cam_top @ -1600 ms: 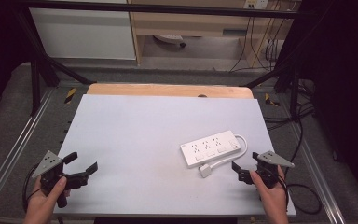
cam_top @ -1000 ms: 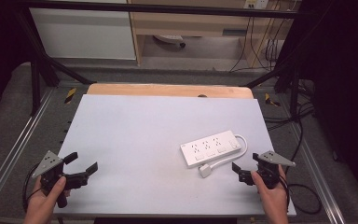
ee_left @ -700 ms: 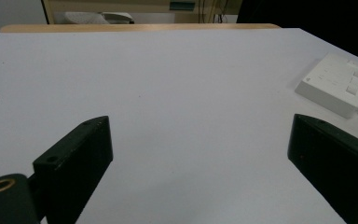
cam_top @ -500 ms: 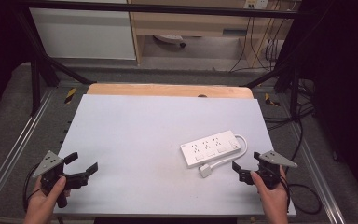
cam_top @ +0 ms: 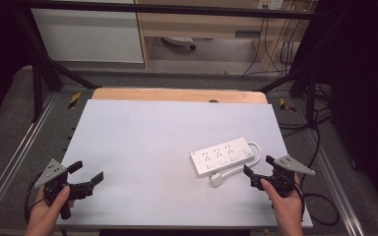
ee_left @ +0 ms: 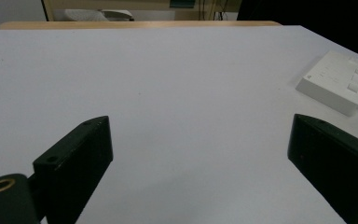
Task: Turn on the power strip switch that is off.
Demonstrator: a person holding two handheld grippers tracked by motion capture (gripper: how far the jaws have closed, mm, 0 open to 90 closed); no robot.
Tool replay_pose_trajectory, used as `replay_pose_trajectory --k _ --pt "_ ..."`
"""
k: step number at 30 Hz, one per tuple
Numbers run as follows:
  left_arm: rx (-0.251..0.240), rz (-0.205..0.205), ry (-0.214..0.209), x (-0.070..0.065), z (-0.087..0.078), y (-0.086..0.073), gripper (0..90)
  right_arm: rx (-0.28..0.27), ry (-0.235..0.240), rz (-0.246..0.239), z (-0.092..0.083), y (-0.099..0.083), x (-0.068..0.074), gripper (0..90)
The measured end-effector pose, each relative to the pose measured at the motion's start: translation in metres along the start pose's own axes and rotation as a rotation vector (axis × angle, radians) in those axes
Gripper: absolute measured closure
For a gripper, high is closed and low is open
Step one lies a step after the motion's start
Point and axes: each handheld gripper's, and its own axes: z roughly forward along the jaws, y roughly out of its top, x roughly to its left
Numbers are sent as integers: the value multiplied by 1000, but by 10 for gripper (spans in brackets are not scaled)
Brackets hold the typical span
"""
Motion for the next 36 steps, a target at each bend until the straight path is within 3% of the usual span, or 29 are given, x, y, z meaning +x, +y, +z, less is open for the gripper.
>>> replay_pose_trajectory --k 10,16,22,36 --pt "3 -1 0 0 0 0 68 -35 -10 -18 2 13 5 161" --pt "0 -8 4 1 0 0 64 -59 -42 -36 3 16 7 310" --pt "10 -5 9 1 0 -1 65 -51 -27 -59 7 20 12 502" --pt "14 -18 12 2 0 -2 67 -24 31 -91 9 30 22 768"
